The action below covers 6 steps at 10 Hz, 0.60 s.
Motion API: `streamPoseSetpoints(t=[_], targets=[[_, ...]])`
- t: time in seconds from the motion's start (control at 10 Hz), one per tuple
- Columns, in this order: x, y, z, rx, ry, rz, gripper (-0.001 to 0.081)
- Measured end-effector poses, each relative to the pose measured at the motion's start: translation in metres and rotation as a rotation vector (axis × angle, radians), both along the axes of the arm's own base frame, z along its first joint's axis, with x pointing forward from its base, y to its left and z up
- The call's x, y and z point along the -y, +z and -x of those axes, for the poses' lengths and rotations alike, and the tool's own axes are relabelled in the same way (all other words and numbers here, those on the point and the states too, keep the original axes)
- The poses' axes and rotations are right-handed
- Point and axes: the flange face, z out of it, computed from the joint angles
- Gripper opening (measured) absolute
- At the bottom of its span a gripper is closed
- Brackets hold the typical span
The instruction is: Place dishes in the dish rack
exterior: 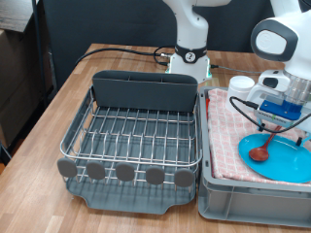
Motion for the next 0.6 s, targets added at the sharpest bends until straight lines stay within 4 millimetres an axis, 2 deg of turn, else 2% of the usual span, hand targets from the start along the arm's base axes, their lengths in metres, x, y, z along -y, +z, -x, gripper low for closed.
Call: streamPoseSetpoints(t=[0.1, 0.2, 0.3, 0.4, 0.5, 0.6], targets=[[-0.0011, -0.0019, 0.0005, 0.006, -0.004, -0.001, 0.0717], [-0.002, -0.0033, 0.001, 0.008, -0.006, -0.001, 0.0555], [-0.0029, -0.0046, 0.0017, 0.009, -0.01, 0.0, 0.0555], [-0.0035, -0.0052, 0.0019, 0.011, -0.012, -0.001, 0.0365], [-0.0038, -0.0056, 0.0021, 0.012, -0.014, -0.002, 0.0365], [-0.0044, -0.0061, 0.0025, 0.012, -0.018, -0.003, 0.0177]])
